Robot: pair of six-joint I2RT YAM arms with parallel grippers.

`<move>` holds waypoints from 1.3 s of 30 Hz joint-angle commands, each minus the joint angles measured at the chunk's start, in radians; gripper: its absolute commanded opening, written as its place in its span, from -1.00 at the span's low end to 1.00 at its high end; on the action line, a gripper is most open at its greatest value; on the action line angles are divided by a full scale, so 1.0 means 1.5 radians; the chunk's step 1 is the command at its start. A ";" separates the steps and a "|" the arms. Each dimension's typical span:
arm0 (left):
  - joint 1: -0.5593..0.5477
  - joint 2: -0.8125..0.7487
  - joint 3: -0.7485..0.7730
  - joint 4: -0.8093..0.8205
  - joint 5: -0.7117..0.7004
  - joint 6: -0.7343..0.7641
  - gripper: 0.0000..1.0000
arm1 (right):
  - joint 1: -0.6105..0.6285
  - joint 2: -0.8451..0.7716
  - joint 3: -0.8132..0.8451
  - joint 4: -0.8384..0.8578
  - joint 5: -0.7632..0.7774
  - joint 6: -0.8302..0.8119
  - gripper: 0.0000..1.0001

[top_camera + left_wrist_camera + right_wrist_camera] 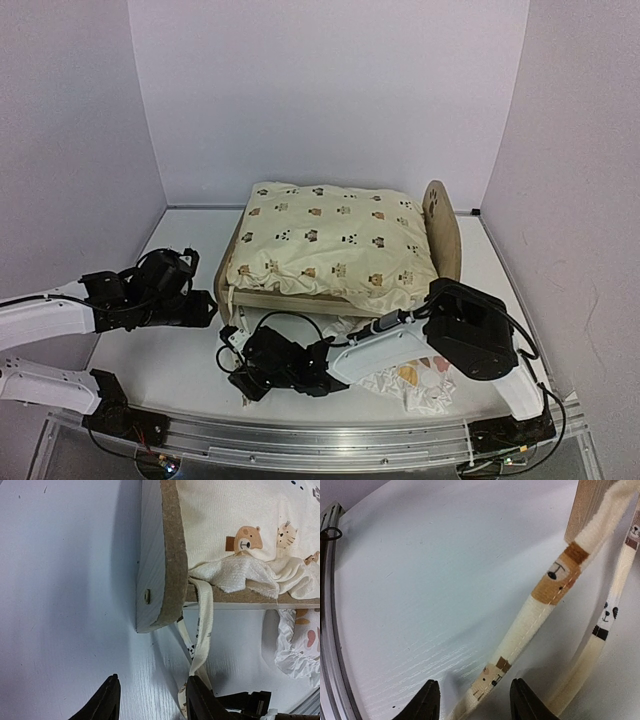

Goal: Set up the pet bed

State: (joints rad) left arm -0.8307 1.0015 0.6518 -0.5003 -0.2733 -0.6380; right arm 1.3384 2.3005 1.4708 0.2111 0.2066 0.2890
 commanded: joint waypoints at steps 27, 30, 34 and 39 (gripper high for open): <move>-0.025 0.012 0.000 0.042 0.077 0.017 -0.18 | -0.025 -0.180 0.042 -0.323 -0.029 -0.063 -1.00; -0.037 0.025 0.002 0.043 0.077 0.016 -0.19 | -0.034 -0.162 0.033 -0.322 -0.071 -0.060 -1.00; -0.060 0.037 0.002 0.051 0.089 0.016 -0.22 | -0.036 -0.121 0.059 -0.322 -0.102 -0.085 -0.99; -0.093 0.048 0.001 0.039 0.076 0.002 -0.22 | -0.047 -0.090 0.069 -0.323 -0.071 -0.127 -0.98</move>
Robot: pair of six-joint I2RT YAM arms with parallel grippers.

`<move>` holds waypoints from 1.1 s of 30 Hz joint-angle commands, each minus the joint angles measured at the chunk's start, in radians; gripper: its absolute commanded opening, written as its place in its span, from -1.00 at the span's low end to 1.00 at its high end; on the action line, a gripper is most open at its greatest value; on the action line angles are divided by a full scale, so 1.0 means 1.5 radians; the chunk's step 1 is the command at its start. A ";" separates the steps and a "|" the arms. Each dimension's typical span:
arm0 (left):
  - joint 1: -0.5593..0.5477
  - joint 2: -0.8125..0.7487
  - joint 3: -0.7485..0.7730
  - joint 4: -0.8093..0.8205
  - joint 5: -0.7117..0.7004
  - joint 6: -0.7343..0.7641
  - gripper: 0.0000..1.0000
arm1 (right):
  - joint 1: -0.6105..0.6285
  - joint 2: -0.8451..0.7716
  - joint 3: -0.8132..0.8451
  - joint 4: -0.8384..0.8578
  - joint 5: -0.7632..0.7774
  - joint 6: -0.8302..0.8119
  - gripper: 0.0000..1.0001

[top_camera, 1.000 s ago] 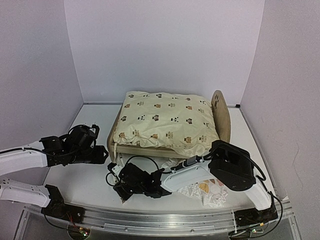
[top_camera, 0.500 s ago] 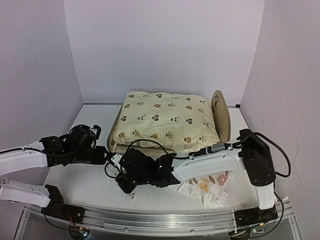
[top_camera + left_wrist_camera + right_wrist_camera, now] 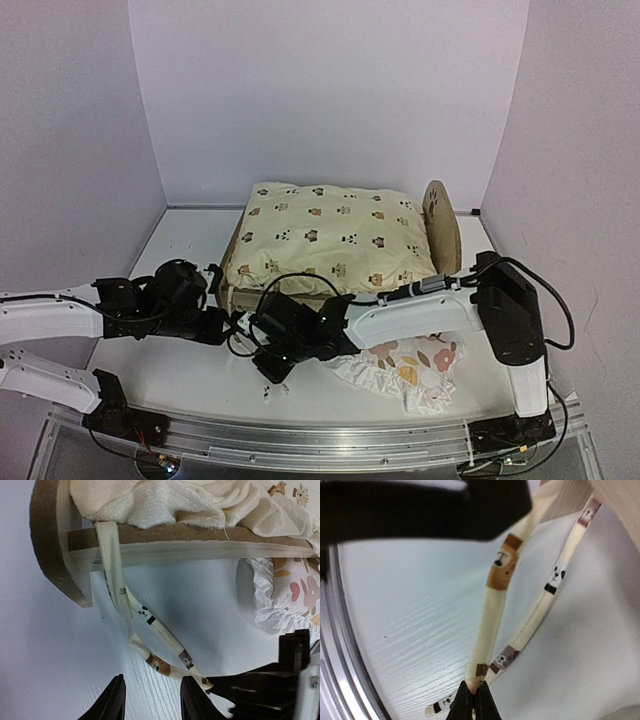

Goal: Set up the pet bed

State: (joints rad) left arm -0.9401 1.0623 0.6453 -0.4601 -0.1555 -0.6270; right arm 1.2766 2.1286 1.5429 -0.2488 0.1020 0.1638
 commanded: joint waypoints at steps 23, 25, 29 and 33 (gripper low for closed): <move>-0.222 0.099 0.042 -0.032 -0.054 -0.103 -0.24 | -0.027 -0.166 -0.199 0.044 0.033 -0.020 -0.02; -0.237 0.128 0.047 -0.021 -0.042 -0.102 -0.23 | -0.028 -0.192 -0.237 0.064 0.041 -0.011 0.00; -0.271 0.196 0.073 -0.020 -0.040 -0.110 -0.22 | -0.029 -0.221 -0.281 0.079 0.069 0.000 0.01; -0.291 0.252 0.102 -0.027 -0.045 -0.116 -0.18 | -0.031 -0.239 -0.309 0.092 0.080 0.009 0.01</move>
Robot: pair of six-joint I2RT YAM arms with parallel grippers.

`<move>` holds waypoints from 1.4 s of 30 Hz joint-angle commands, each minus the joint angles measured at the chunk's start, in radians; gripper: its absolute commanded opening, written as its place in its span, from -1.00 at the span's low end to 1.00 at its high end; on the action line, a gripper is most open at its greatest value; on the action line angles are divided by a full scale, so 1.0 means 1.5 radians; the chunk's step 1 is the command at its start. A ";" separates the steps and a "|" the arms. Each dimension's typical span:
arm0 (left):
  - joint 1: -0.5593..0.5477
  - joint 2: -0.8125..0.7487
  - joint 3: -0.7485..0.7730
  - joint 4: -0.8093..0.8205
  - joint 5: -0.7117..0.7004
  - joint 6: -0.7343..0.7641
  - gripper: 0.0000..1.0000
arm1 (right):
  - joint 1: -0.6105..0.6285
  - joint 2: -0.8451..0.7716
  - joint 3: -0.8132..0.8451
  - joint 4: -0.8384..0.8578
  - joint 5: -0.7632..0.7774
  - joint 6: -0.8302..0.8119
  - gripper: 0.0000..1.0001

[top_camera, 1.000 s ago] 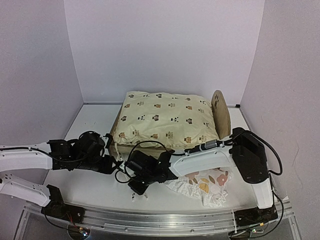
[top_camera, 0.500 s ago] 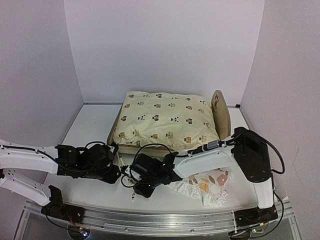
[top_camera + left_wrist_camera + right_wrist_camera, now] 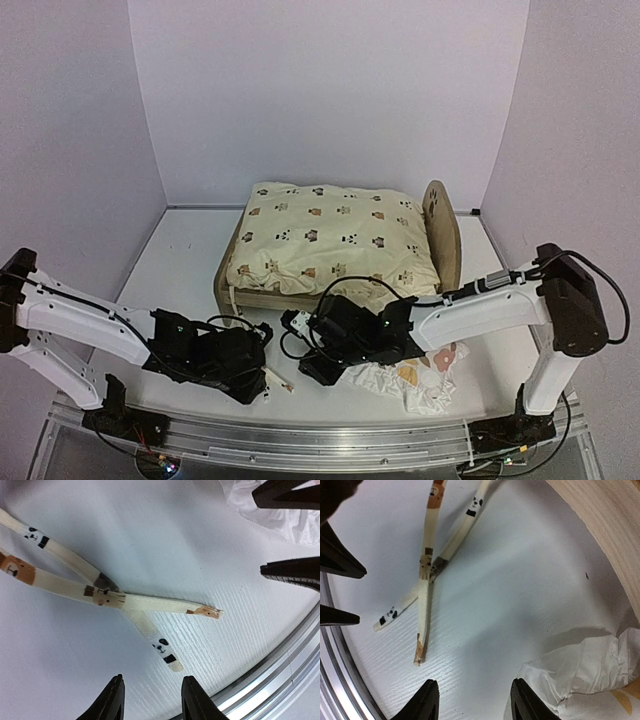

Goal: Set up the pet bed

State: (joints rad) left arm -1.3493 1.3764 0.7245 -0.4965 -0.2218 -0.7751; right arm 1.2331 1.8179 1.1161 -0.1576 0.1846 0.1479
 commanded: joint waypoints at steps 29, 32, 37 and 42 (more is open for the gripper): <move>-0.027 0.060 0.067 -0.095 -0.103 -0.084 -1.00 | -0.006 0.009 -0.021 0.089 -0.048 0.060 -0.02; -0.027 0.019 0.058 -0.107 -0.117 -0.093 -1.00 | -0.006 0.034 0.002 0.099 -0.074 0.066 -0.04; -0.026 -0.011 0.056 -0.118 -0.129 -0.095 -1.00 | -0.006 0.062 0.031 0.115 -0.072 0.065 -0.06; -0.025 -0.003 0.070 -0.136 -0.149 -0.097 -1.00 | -0.006 0.067 0.030 0.136 -0.058 0.051 -0.09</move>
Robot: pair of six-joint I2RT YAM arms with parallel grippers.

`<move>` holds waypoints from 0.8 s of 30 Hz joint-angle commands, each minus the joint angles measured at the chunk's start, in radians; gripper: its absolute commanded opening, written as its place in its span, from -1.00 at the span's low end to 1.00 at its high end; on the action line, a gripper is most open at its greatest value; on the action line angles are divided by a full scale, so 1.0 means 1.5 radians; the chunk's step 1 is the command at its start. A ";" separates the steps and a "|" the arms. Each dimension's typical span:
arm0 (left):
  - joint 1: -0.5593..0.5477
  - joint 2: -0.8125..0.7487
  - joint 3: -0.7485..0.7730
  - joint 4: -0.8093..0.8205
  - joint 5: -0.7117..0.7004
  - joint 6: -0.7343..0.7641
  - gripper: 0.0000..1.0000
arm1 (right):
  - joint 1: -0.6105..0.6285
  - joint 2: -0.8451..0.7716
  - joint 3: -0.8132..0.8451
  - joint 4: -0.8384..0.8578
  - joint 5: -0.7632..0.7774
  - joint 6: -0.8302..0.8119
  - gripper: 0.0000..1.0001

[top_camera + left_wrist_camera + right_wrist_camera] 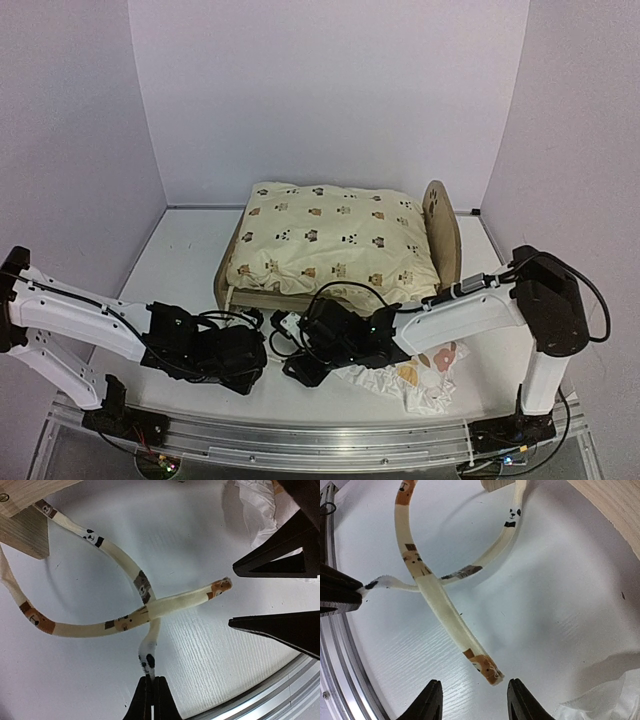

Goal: Set up the pet bed

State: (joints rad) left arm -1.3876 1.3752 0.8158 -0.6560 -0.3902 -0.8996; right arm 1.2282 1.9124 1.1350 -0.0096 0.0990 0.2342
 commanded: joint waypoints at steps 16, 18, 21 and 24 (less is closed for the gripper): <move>0.021 -0.025 -0.004 0.020 -0.006 0.035 -1.00 | -0.003 0.070 0.041 0.115 -0.013 -0.079 0.24; 0.020 -0.031 -0.007 0.021 -0.005 0.036 -1.00 | -0.003 0.090 0.059 0.115 -0.001 -0.089 0.13; 0.022 -0.043 -0.009 0.021 -0.005 0.038 -1.00 | -0.003 0.106 0.069 0.115 0.019 -0.103 -0.35; 0.025 -0.048 -0.009 0.017 -0.009 0.041 -1.00 | -0.003 0.099 0.057 0.115 0.053 -0.113 -0.73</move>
State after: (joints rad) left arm -1.3594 1.3418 0.8029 -0.6449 -0.3946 -0.8585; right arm 1.2282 2.0670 1.2007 0.1368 0.1144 0.0960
